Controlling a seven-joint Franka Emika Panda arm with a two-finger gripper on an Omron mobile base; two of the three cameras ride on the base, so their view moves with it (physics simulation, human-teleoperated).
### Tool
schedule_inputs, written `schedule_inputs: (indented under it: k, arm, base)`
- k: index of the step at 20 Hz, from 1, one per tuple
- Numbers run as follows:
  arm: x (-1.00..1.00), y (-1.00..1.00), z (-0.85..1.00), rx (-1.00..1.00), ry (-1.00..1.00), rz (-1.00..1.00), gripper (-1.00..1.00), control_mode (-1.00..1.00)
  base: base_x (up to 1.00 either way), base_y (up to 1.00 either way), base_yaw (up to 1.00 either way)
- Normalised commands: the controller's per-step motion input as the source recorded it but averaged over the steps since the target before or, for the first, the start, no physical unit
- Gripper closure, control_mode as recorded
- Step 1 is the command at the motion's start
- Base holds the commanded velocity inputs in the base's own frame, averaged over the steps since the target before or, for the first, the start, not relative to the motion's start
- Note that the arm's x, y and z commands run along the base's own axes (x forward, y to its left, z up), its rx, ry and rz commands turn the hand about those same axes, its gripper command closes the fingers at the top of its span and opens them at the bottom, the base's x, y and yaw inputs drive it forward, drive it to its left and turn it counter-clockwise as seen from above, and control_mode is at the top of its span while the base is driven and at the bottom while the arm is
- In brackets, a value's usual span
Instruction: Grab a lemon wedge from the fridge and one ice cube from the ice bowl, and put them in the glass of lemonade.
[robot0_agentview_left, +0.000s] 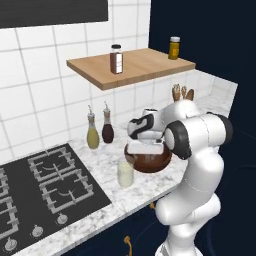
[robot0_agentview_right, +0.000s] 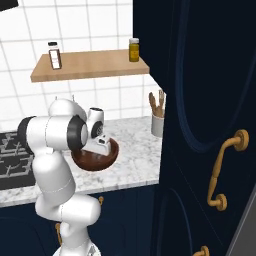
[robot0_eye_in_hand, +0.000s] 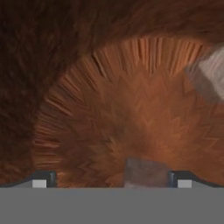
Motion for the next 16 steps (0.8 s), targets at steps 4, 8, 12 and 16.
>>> schedule_inputs:
  k: [4, 8, 12, 16]
  arm:
    - [0.00, 0.16, 0.05, 0.00, 0.00, 0.00, -1.00, -1.00]
    - [-0.27, 0.00, 0.01, 0.00, 0.00, 0.00, -1.00, -1.00]
    - [-0.09, 0.03, 0.00, 0.00, -0.01, 0.00, -1.00, -1.00]
    - [0.00, 0.01, 0.00, 0.00, 0.00, 0.00, -1.00, -1.00]
  base:
    - [0.00, 0.00, 0.00]
    - [0.00, 0.00, 0.00]
    - [0.00, 0.00, 0.00]
    - [0.00, 0.00, 0.00]
